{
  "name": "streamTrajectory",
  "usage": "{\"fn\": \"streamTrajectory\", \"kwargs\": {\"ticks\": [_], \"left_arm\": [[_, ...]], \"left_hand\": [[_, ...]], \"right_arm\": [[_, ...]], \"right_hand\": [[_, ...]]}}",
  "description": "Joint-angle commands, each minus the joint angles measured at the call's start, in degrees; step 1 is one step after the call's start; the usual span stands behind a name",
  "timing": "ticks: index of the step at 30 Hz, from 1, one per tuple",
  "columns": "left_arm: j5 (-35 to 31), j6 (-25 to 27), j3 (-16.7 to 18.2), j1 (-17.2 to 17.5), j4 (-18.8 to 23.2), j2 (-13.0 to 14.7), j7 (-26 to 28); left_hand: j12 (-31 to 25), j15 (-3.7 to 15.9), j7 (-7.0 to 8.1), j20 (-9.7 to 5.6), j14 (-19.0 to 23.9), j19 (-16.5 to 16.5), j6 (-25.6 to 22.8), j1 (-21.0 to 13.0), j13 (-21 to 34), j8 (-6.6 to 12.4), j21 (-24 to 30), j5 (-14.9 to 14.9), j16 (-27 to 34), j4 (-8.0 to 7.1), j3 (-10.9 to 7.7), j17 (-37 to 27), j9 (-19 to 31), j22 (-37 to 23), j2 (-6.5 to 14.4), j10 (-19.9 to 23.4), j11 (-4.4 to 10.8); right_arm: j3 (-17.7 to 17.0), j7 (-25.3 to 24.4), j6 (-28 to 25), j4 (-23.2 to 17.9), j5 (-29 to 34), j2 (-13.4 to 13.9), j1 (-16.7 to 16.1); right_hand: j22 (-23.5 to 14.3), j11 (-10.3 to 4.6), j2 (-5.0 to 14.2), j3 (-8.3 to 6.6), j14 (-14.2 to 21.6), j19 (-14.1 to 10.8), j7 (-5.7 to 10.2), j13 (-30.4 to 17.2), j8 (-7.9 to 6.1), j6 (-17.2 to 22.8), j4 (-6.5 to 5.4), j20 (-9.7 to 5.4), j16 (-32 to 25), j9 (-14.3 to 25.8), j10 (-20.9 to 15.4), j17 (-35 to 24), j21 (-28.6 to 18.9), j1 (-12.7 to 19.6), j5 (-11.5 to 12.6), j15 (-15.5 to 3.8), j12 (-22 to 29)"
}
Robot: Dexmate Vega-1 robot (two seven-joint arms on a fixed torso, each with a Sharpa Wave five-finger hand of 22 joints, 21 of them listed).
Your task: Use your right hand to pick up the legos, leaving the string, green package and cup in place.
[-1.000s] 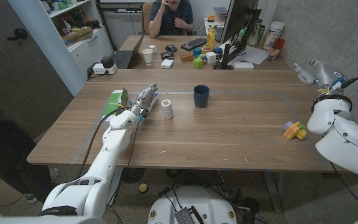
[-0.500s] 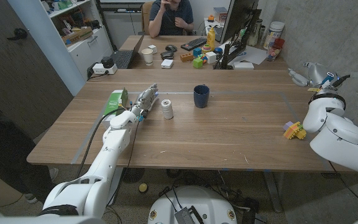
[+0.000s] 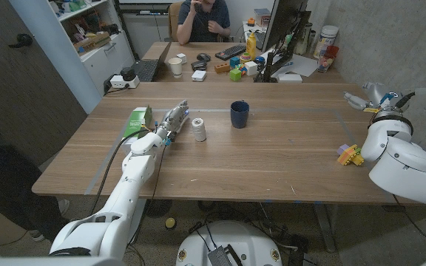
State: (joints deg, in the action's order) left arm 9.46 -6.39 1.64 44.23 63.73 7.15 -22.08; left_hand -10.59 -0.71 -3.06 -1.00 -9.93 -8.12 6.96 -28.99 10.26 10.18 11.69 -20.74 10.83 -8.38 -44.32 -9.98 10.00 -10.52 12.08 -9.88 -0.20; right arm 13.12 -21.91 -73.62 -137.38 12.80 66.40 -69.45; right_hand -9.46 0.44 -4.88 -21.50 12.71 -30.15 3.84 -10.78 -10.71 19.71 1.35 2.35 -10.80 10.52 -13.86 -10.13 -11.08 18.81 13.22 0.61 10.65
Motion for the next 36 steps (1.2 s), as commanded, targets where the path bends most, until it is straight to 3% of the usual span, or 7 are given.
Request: {"fn": "streamTrajectory", "kwargs": {"ticks": [1, 24, 35, 36], "left_arm": [[0.2, -0.1, -0.2, 0.6, 0.6, 0.2, -0.5], [0.3, 0.0, -0.4, 2.2, 3.6, 0.7, 0.0], [0.4, 0.4, -0.7, 3.0, 5.3, 0.8, 0.4], [0.4, 0.4, -0.8, 3.0, 5.3, 0.8, 0.3]], "left_hand": [[-0.2, -0.27, 0.05, 0.01, -8.5, -0.5, 0.6, -0.2, 0.2, 0.14, 0.3, -0.1, 0.5, -0.12, 0.15, -0.2, 0.2, -0.2, 0.1, -4.9, 0.08], [-0.2, -0.22, 0.19, -0.04, -8.6, -0.6, 1.0, -0.3, 0.2, 0.07, 0.3, -0.1, 0.5, -0.04, 0.12, -0.2, 0.2, -0.2, 0.1, -5.1, 0.11], [-0.2, -0.26, 0.18, -0.01, -8.6, -0.7, 1.0, -0.3, 0.2, 0.11, 0.3, -0.2, 0.5, -0.02, 0.12, -0.2, 0.2, -0.3, 0.1, -5.1, 0.05], [-0.2, -0.27, 0.19, -0.03, -8.6, -0.7, 1.0, -0.3, 0.2, 0.11, 0.3, -0.2, 0.5, -0.02, 0.12, -0.2, 0.2, -0.3, 0.1, -5.1, 0.1]], "right_arm": [[4.4, -0.5, -6.4, -1.7, -5.5, 3.6, 3.1], [6.3, 0.5, -6.4, 0.2, -8.2, 4.7, 3.7], [6.6, 5.7, -6.4, 1.9, -6.4, 4.0, 3.4], [7.0, 6.7, -6.4, 2.0, -6.3, 4.4, 3.7]], "right_hand": [[-0.1, -0.11, -0.19, -0.03, -0.1, -0.3, 0.79, -0.2, -0.14, -0.3, 0.69, 0.32, 0.0, 0.2, 0.7, -0.1, -0.1, 0.8, -0.1, 0.33, -0.1], [-0.1, -0.74, -0.25, -0.03, -0.3, -0.2, 1.62, -0.2, -0.14, -0.6, 1.99, 0.53, 0.0, 0.3, 1.5, -0.2, 0.2, 2.5, -0.1, 0.42, -0.1], [-0.1, -1.0, -0.38, 0.05, -1.0, 0.5, 1.96, -0.2, 0.02, -1.3, 2.78, 0.67, 0.2, 0.3, 2.5, -0.2, 0.5, 3.6, -0.1, 0.72, -0.2], [-0.1, -1.6, -0.47, 0.15, -1.4, 0.8, 2.19, -0.2, 0.07, -1.6, 3.02, 0.67, 0.2, 0.3, 3.1, -0.2, 0.6, 3.9, -0.1, 0.85, -0.3]]}}
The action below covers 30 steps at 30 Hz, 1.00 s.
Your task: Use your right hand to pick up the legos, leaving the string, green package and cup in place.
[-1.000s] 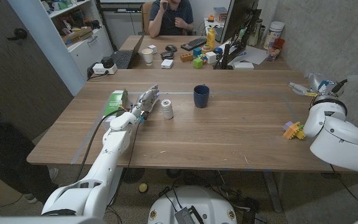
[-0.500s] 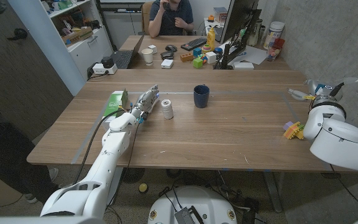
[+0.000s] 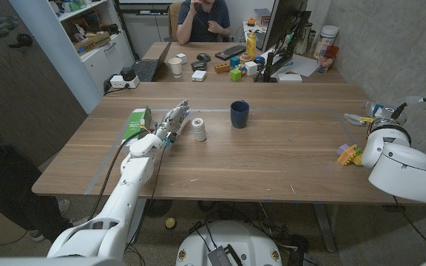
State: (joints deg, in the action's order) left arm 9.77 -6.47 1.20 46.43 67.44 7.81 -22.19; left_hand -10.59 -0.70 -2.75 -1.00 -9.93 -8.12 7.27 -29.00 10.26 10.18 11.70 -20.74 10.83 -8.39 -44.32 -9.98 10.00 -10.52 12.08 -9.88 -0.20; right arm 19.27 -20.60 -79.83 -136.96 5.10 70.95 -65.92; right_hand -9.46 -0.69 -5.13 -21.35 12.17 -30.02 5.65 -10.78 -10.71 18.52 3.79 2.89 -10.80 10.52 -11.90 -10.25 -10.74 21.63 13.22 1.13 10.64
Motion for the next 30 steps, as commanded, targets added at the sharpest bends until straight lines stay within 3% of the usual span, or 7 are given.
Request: {"fn": "streamTrajectory", "kwargs": {"ticks": [1, 8, 21, 30], "left_arm": [[0.2, 0.6, -0.4, 0.8, 1.7, 0.2, 0.3], [0.2, 0.5, -0.5, 1.1, 2.0, 0.4, 0.3], [0.5, 0.4, -0.4, 1.3, 2.2, 0.7, 0.3], [0.5, 0.3, -0.6, 1.2, 2.1, 0.7, 0.0]], "left_hand": [[-0.2, -0.3, -0.12, -0.01, -8.6, -0.6, 0.7, -0.3, 0.2, 0.12, 0.3, -0.2, 0.5, -0.01, 0.12, -0.2, 0.2, -0.3, 0.1, -5.1, 0.1], [-0.2, -0.28, -0.08, -0.03, -8.7, -0.7, 0.8, -0.3, 0.2, 0.1, 0.3, -0.2, 0.4, 0.0, 0.12, -0.2, 0.2, -0.3, 0.1, -5.2, 0.16], [-0.2, -0.3, -0.1, -0.09, -8.8, -0.7, 0.8, -0.4, 0.2, 0.14, 0.3, -0.3, 0.4, 0.04, 0.11, -0.2, 0.2, -0.3, 0.1, -5.3, 0.05], [-0.2, -0.28, -0.05, -0.07, -8.8, -0.8, 0.9, -0.4, 0.2, 0.13, 0.3, -0.3, 0.4, 0.06, 0.11, -0.2, 0.2, -0.3, 0.1, -5.3, 0.11]], "right_arm": [[1.3, 6.4, -0.2, 1.8, 1.6, 0.0, 0.5], [2.7, 12.4, -0.2, 2.8, 8.9, -1.5, 0.9], [4.2, 34.1, -0.2, 6.4, 33.6, -7.8, 0.8], [4.0, 38.7, -0.2, 7.0, 37.6, -8.6, 0.1]], "right_hand": [[-0.1, -0.6, -0.25, 0.06, -1.3, 0.9, 0.59, -0.2, 0.17, -0.7, 0.7, 0.17, 0.3, 0.3, 1.4, -0.1, 0.4, 1.2, -0.1, 0.39, -0.3], [-0.1, -0.97, -0.14, 0.13, -2.2, 2.0, 1.18, -0.2, 0.18, -1.3, 1.2, 0.16, 0.5, 0.4, 2.4, -0.1, 0.7, 2.0, 0.0, 0.23, -0.4], [0.0, -1.79, 0.4, -0.17, -2.4, 2.4, 2.06, -0.2, 0.17, -2.0, 2.18, -0.02, 0.2, 0.4, 3.2, -0.2, 0.5, 3.9, 0.3, 0.01, -0.3], [0.0, -1.87, 0.58, -0.27, -2.6, 2.5, 2.16, -0.2, 0.2, -2.6, 2.68, -0.14, 0.2, 0.4, 3.7, -0.2, 0.5, 4.8, 0.4, -0.17, -0.2]]}}
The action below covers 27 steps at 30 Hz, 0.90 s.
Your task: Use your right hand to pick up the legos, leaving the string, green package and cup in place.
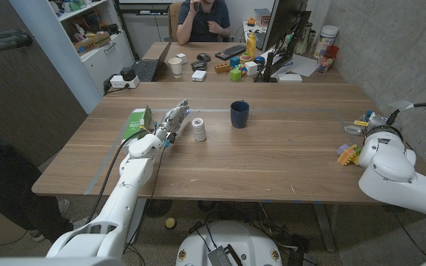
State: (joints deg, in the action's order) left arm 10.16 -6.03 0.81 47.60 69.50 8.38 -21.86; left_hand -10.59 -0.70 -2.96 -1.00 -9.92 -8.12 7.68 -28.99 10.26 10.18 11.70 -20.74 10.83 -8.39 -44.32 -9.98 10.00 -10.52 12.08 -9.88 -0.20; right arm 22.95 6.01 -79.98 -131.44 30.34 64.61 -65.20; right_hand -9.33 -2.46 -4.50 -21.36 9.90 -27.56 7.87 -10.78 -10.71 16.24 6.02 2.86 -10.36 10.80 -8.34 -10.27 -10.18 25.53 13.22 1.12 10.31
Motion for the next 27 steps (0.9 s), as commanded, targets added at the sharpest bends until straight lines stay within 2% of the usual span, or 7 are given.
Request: {"fn": "streamTrajectory", "kwargs": {"ticks": [1, 16, 27], "left_arm": [[0.1, -0.1, -0.2, 0.1, 0.1, 0.1, -0.3], [0.2, 0.0, -0.4, 0.5, 0.9, 0.2, -0.2], [0.1, 0.2, -0.5, 0.5, 1.1, 0.3, 0.0]], "left_hand": [[-0.2, -0.21, 0.18, -0.1, -8.9, -0.8, 0.5, -0.4, 0.2, 0.14, 0.3, -0.3, 0.4, 0.06, 0.11, -0.2, 0.2, -0.3, 0.1, -5.3, 0.15], [-0.2, -0.27, 0.2, -0.07, -8.9, -0.9, 0.5, -0.4, 0.2, 0.15, 0.3, -0.4, 0.4, 0.06, 0.1, -0.2, 0.2, -0.3, 0.1, -5.4, 0.19], [-0.2, -0.31, 0.17, -0.03, -8.9, -0.9, 0.6, -0.5, 0.2, 0.17, 0.4, -0.4, 0.4, 0.07, 0.09, -0.2, 0.2, -0.3, 0.1, -5.5, 0.12]], "right_arm": [[0.3, 12.2, 0.0, 1.5, 12.4, -2.3, -0.7], [1.5, 14.2, 0.0, 0.7, 10.1, -0.5, -0.2], [4.2, 14.0, 0.0, 0.8, 6.5, 1.0, 2.5]], "right_hand": [[-0.2, -0.11, -0.04, -0.26, -0.3, 0.0, -0.09, -0.2, 0.19, -0.3, 0.51, -0.13, -0.3, 0.1, 0.2, -0.1, -0.1, 1.0, 0.4, -0.13, 0.1], [-0.1, -0.25, -0.45, 0.03, -0.2, -0.3, 0.22, -0.3, 0.36, -1.5, 1.22, -0.19, -0.5, 0.1, 0.3, -0.1, -0.3, 2.1, 0.5, -0.19, 0.4], [-0.1, 0.02, -0.98, 0.4, 0.1, -0.6, 0.23, -0.3, 0.37, -2.4, 1.71, -0.24, -0.6, 0.1, 0.0, -0.1, -0.4, 2.9, 0.6, -0.34, 0.6]]}}
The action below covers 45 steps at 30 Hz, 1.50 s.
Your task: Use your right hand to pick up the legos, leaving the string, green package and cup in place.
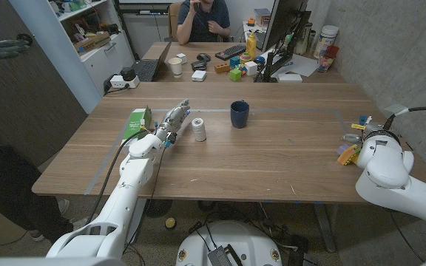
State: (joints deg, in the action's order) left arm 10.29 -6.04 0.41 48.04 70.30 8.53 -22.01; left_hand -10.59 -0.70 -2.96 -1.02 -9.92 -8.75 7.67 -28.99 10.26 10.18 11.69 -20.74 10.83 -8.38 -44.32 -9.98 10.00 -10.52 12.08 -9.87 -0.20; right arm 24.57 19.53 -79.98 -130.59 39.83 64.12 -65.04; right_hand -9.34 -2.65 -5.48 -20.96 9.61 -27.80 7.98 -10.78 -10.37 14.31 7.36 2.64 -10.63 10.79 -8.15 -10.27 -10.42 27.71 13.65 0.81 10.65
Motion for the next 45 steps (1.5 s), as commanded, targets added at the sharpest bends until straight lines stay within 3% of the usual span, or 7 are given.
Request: {"fn": "streamTrajectory", "kwargs": {"ticks": [1, 11, 29, 36, 45], "left_arm": [[0.0, 0.2, -0.1, 0.1, 0.3, 0.1, 0.2], [0.1, 0.1, 0.0, -0.2, -0.3, 0.1, 0.1], [0.1, 0.0, 0.2, -0.1, -0.2, 0.1, 0.0], [0.1, 0.1, 0.2, 0.3, 0.5, 0.2, 0.1], [0.3, 0.2, 0.3, 1.0, 1.4, 0.2, 0.2]], "left_hand": [[-0.2, -0.29, 0.18, -0.04, -8.9, -0.3, 0.6, -0.5, 0.2, 0.15, 0.4, -0.4, 0.4, 0.06, 0.09, -0.2, 0.2, -0.3, 0.1, -5.5, 0.16], [-0.2, -0.25, 0.17, -0.01, -8.9, -0.3, 0.6, -0.5, 0.2, 0.18, 0.4, -0.4, 0.5, 0.07, 0.09, -0.2, 0.2, -0.3, 0.1, -5.4, 0.18], [-0.3, -0.23, 0.18, 0.05, -8.9, -0.3, 0.6, -0.6, 0.2, 0.19, 0.4, -0.5, 0.5, 0.07, 0.08, -0.2, 0.2, -0.3, 0.1, -5.4, 0.11], [-0.2, -0.26, 0.17, 0.04, -8.9, -0.3, 0.7, -0.6, 0.2, 0.18, 0.4, -0.5, 0.5, 0.08, 0.08, -0.2, 0.2, -0.3, 0.1, -5.5, -0.02], [-0.3, -0.29, 0.15, 0.03, -8.9, -0.3, 0.6, -0.6, 0.2, 0.2, 0.4, -0.5, 0.5, 0.08, 0.08, -0.2, 0.2, -0.3, 0.1, -5.4, 0.03]], "right_arm": [[2.6, 0.3, 0.0, -0.1, -3.3, 1.6, 2.4], [6.1, 2.8, 0.0, 0.4, -3.6, 2.7, 5.3], [9.9, 12.5, 0.0, 0.7, 1.2, 4.1, 8.7], [12.2, 17.9, 0.0, 1.5, 4.4, 4.4, 10.7], [13.7, 21.0, 0.0, 2.1, 5.4, 4.9, 12.3]], "right_hand": [[-0.1, 0.22, -0.05, 0.04, 0.4, -0.4, 0.16, -0.3, 0.03, -0.5, 0.41, -0.02, -0.3, 0.2, -0.2, -0.1, -0.2, 0.8, 0.2, -0.05, 0.3], [-0.1, 0.26, -0.5, 0.38, 0.4, -0.5, 0.44, -0.3, -0.04, -0.9, 0.71, -0.05, -0.3, 0.2, -0.1, -0.1, -0.2, 1.4, 0.3, -0.11, 0.3], [-0.1, 0.33, -0.97, 0.95, 0.6, -0.9, 0.43, -0.3, -0.07, -2.0, 1.05, -0.14, -0.4, 0.2, 0.0, -0.1, -0.3, 2.5, 0.6, -0.23, 0.4], [-0.1, 0.23, -0.69, 0.95, 0.7, -1.3, 0.82, -0.3, 0.02, -2.7, 1.15, -0.28, -0.5, 0.2, 0.2, -0.1, -0.4, 3.2, 0.8, -0.37, 0.3], [-0.1, -0.46, 0.32, 0.66, 2.0, -3.4, 1.59, -0.3, -0.28, -3.4, 1.5, -0.97, -0.9, 0.2, 0.0, -0.2, -0.9, 5.7, 1.2, -1.53, 0.5]]}}
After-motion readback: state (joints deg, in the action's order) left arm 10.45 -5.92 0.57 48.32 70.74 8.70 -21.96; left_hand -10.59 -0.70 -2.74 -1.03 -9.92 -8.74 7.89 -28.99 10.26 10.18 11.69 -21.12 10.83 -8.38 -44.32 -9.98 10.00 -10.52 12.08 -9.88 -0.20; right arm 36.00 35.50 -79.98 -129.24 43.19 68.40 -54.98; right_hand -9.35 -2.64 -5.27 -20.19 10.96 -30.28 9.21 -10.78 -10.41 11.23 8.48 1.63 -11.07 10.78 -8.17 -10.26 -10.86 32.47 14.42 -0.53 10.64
